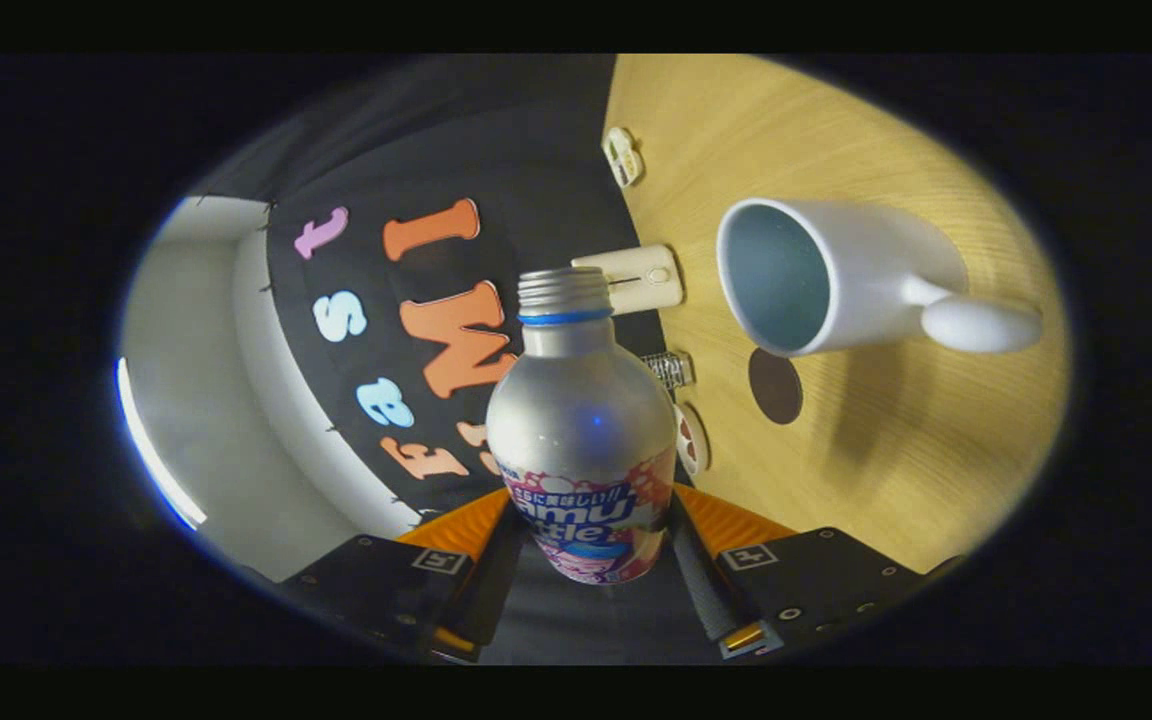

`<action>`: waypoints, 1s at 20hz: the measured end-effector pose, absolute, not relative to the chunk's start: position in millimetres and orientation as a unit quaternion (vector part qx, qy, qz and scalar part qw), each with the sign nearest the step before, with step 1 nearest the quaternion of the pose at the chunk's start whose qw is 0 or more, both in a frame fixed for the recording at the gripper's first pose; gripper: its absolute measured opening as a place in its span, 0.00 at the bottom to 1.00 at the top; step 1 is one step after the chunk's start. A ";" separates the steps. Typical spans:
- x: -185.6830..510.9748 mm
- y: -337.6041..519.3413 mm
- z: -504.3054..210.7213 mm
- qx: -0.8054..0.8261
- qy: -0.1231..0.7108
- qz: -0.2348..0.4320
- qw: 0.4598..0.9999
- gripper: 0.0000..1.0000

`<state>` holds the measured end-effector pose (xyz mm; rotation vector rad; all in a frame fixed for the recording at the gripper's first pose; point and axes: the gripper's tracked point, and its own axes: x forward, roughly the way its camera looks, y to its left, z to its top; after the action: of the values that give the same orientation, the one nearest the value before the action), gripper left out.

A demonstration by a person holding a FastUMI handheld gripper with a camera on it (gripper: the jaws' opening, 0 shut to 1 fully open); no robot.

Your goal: Take the bottle from table, then pour the juice into the cup, finally place the bottle on the coaster

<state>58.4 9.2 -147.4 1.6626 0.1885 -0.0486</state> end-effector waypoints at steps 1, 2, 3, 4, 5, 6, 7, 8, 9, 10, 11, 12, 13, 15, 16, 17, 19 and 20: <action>58.9 8.8 -149.6 0.714 0.090 -0.023 0.694 0.76; 57.3 7.3 -149.5 0.691 0.094 -0.026 0.716 0.76; 56.3 5.2 -150.0 0.667 0.098 -0.028 0.738 0.77; 55.5 4.1 -146.7 0.646 0.098 -0.027 0.757 0.76; 55.9 0.1 -146.8 0.625 0.096 -0.032 0.774 0.76; 56.8 -3.7 -145.2 0.603 0.093 -0.035 0.792 0.77; 57.9 -6.6 -142.6 0.584 0.091 -0.035 0.806 0.77; 58.7 -4.5 -138.6 0.566 0.092 -0.030 0.819 0.77; 61.4 -2.3 -134.1 0.547 0.092 -0.022 0.832 0.76; 64.5 1.9 -128.4 0.522 0.092 -0.013 0.848 0.77; 66.7 4.7 -124.8 0.502 0.095 -0.008 0.859 0.77; 70.3 5.6 -125.1 0.492 0.098 -0.009 0.865 0.77; 74.3 5.7 -124.6 0.478 0.101 -0.012 0.872 0.77; 82.5 10.6 -124.7 0.436 0.113 -0.011 0.893 0.76; 86.8 11.1 -122.7 0.411 0.115 -0.011 0.904 0.77; 92.0 9.5 -121.1 0.386 0.115 -0.014 0.915 0.77; 103.3 6.4 -117.1 0.353 0.111 -0.021 0.929 0.77; 108.0 5.6 -115.8 0.341 0.111 -0.023 0.933 0.77</action>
<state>108.0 5.6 -115.8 0.6975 0.2265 -0.0462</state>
